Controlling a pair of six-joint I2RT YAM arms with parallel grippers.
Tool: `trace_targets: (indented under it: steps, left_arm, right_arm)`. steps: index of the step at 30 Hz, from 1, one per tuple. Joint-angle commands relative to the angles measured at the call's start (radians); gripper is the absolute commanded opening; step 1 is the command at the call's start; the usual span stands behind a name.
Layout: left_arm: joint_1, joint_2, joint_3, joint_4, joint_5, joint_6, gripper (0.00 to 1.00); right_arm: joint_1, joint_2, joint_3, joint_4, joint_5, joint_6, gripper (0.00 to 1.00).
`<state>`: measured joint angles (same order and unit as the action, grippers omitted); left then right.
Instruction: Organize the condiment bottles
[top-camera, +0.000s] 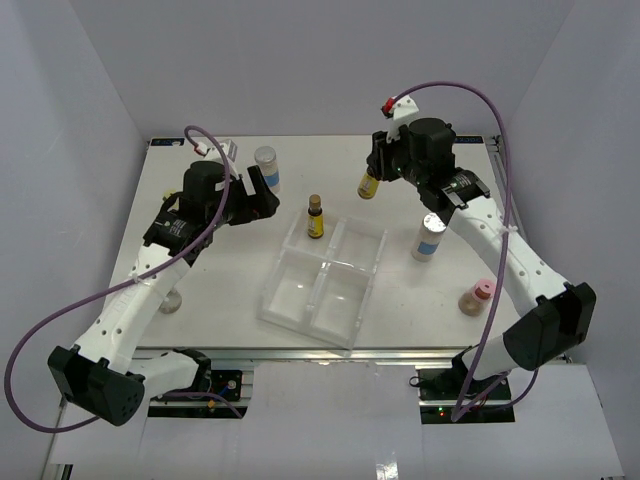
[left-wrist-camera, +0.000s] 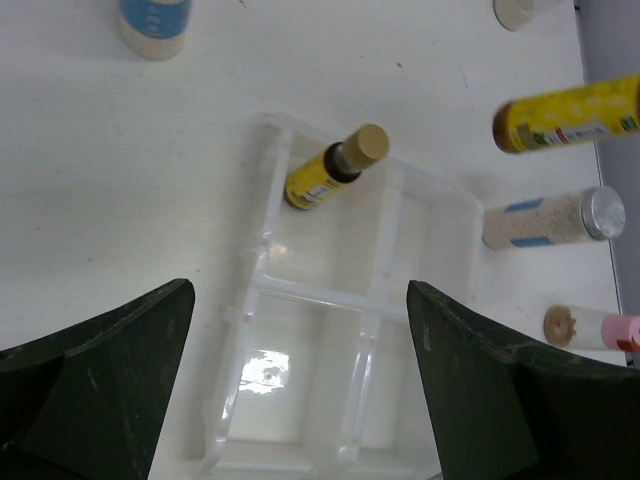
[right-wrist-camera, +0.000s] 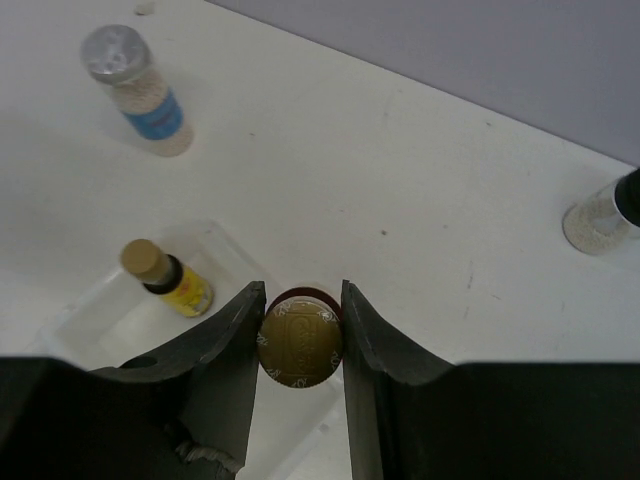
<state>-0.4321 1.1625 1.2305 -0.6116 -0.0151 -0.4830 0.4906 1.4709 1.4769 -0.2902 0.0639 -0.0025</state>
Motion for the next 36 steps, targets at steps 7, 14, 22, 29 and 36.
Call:
trace_targets:
  steps: [7, 14, 22, 29, 36]
  left_arm:
    - [0.179, -0.046, -0.118, -0.013, 0.149, -0.043, 0.98]
    - [0.234, -0.047, -0.158, -0.028, 0.117, -0.076, 0.98]
    - [0.242, -0.081, -0.174, -0.019, 0.104, -0.073, 0.98]
    - [0.243, -0.086, -0.185, -0.018, 0.093, -0.069, 0.98]
    - [0.244, -0.086, -0.193, -0.011, 0.096, -0.061, 0.98]
  right_arm:
    - [0.231, -0.082, -0.059, 0.107, -0.085, 0.029, 0.08]
    - [0.311, -0.049, -0.122, 0.200, -0.063, 0.030, 0.08]
    - [0.320, -0.011, -0.228, 0.394, -0.021, 0.007, 0.08]
    - [0.336, 0.022, -0.286, 0.496, -0.011, -0.035, 0.08]
    - [0.347, 0.067, -0.349, 0.601, 0.020, -0.069, 0.08]
